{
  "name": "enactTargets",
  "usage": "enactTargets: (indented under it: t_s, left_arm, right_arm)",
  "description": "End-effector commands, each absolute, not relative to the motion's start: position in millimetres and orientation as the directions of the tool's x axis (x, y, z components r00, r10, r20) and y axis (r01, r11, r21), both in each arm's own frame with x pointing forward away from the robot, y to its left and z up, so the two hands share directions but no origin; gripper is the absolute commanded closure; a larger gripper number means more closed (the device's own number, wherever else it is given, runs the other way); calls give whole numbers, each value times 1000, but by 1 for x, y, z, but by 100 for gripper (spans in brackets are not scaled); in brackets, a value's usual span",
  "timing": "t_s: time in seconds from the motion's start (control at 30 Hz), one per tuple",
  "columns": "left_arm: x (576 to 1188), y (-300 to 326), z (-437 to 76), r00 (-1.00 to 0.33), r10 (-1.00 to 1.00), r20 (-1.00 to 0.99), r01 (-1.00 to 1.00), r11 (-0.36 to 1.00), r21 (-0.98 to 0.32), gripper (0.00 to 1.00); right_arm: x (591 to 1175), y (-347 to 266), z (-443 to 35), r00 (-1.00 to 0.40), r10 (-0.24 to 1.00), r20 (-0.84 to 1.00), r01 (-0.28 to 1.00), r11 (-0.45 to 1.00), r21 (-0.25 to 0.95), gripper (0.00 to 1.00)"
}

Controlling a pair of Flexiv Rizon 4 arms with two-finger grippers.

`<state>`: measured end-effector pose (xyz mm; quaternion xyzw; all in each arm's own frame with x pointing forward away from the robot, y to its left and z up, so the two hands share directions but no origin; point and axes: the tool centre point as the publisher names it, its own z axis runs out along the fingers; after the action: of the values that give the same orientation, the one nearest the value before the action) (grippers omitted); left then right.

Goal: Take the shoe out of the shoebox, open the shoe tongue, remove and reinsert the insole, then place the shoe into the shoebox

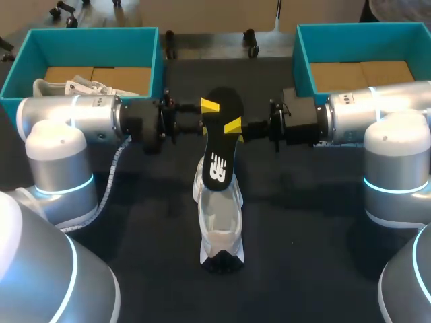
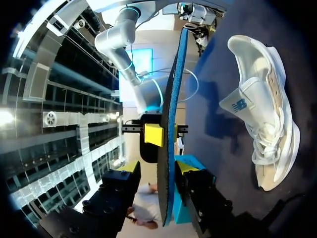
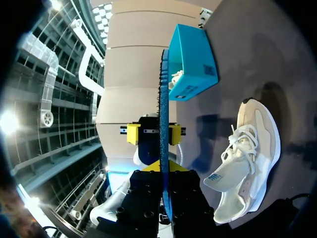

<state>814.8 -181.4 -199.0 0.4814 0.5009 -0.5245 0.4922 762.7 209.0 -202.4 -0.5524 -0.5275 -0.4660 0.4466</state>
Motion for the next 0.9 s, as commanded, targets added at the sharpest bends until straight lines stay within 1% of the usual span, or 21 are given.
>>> enactTargets:
  t_s: [0.03, 0.13, 0.2, 0.37, 0.53, 0.6, 0.9]
  left_arm:
    - [817, -184, -201, -52, -34, -998, 999, -9, -52, 58]
    - [818, -184, -201, -48, -28, -998, 999, -2, -48, 61]
    - [818, -184, -199, -46, -29, -999, 999, -2, -46, 65]
    - [818, -184, -197, -40, -29, -999, 999, -5, -40, 67]
    - [819, -184, -197, -38, -30, -999, 999, -8, -38, 73]
    - [818, -184, -197, -35, -28, -999, 999, -9, -35, 73]
    - [816, -187, -198, -1, -3, -1000, 1000, 21, -1, 77]
  right_arm:
    - [762, 210, -202, 10, 170, 985, 999, -47, -2, 100]
    - [762, 210, -202, 10, 170, 985, 999, -47, -2, 100]
    - [762, 210, -202, 10, 170, 985, 999, -47, -2, 100]
    - [762, 210, -202, 10, 170, 985, 999, -47, -2, 100]
    - [762, 210, -202, 10, 170, 985, 999, -47, -2, 100]
    - [762, 210, -202, 10, 170, 985, 999, -47, -2, 100]
    - [762, 210, -202, 10, 170, 985, 999, -47, -2, 100]
